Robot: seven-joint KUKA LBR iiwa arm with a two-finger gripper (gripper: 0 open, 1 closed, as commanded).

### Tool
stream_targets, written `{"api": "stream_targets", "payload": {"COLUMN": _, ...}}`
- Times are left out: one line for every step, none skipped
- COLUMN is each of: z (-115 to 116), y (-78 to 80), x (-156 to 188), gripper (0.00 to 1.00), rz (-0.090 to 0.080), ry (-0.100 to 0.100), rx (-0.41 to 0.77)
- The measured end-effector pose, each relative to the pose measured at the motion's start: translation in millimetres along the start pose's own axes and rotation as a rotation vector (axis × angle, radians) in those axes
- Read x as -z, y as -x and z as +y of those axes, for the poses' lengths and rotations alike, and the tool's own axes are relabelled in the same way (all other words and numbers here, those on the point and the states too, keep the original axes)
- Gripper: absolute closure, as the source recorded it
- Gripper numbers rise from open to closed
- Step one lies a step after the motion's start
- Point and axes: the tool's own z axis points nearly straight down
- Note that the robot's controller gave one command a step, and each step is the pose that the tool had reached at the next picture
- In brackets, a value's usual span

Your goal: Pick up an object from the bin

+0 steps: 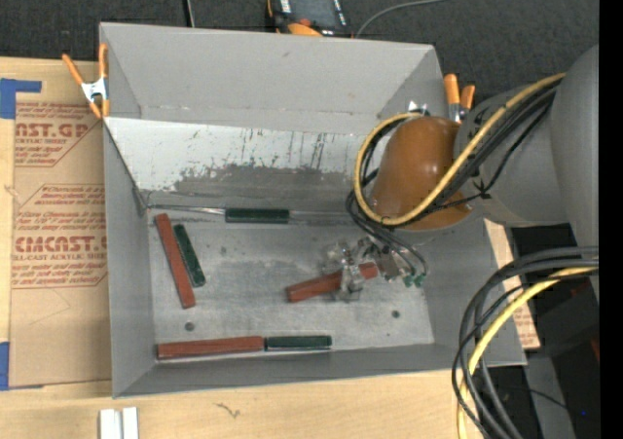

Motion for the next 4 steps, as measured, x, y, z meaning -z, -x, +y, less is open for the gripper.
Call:
{"api": "stream_targets", "payload": {"z": -51, "y": 6.6, "x": 23, "gripper": 1.0, "rz": -0.001, "ry": -0.003, "rx": 0.231}}
{"api": "stream_targets", "payload": {"z": -49, "y": 6.5, "x": 22, "gripper": 0.0, "rz": 0.0, "ry": 0.0, "rx": 0.231}}
{"api": "stream_targets", "payload": {"z": -36, "y": 4.2, "x": -1, "gripper": 0.0, "rz": 0.002, "ry": 0.001, "rx": 0.348}}
{"api": "stream_targets", "payload": {"z": -37, "y": 4.7, "x": 0, "gripper": 1.0, "rz": 0.0, "ry": 0.001, "rx": 0.348}}
